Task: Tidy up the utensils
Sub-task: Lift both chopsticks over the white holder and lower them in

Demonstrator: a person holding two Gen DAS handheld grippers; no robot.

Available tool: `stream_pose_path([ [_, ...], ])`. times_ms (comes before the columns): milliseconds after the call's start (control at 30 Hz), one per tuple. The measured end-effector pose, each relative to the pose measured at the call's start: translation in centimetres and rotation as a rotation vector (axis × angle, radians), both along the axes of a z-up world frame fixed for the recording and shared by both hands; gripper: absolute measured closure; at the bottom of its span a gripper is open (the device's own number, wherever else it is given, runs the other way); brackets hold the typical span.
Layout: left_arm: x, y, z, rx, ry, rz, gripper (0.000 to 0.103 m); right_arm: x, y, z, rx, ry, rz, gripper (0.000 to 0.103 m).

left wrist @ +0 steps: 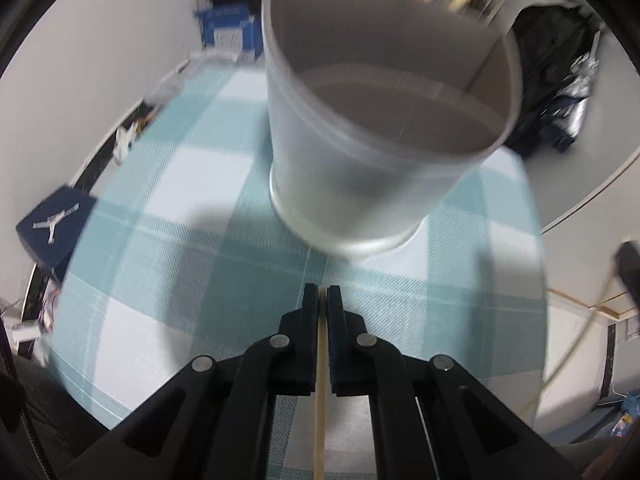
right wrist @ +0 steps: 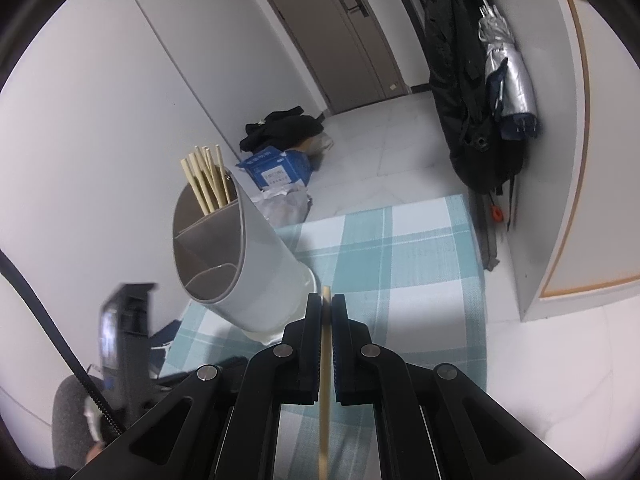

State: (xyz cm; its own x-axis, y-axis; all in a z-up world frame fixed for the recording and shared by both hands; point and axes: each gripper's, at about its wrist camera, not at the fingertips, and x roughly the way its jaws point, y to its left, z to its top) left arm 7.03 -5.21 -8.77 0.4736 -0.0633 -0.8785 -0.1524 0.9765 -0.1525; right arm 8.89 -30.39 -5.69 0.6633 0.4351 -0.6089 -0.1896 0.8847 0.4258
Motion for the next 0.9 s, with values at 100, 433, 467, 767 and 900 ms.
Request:
stream_pose_path([
  [100, -1.3, 0.5, 2.6, -0.027, -0.112, -0.007, 0.102, -0.4, 0.4, 0.2, -0.007, -0.015, 0.004, 0.099],
  [433, -3.3, -0.3, 8.4, -0.058, -0.34, -0.08, 0.102, -2.1, 2.0, 1.7, -0.041, -0.099, 0.008, 0.099],
  [467, -3.0, -0.3, 8.6, -0.056, -0.347, -0.088, 0.102, -2.4, 2.2, 1.9, -0.044, -0.11, 0.0, 0.099],
  [767, -2.7, -0.8, 9.6, -0.059, -0.367, -0.119, 0.102, -3.5, 3.4, 3.5, -0.088, -0.164, -0.026, 0.099],
  [900, -3.1, -0.8, 10.5, -0.062, -0.375, -0.156, 0.103, -4.1, 3.8, 4.5, -0.108, -0.195, -0.032, 0.099],
])
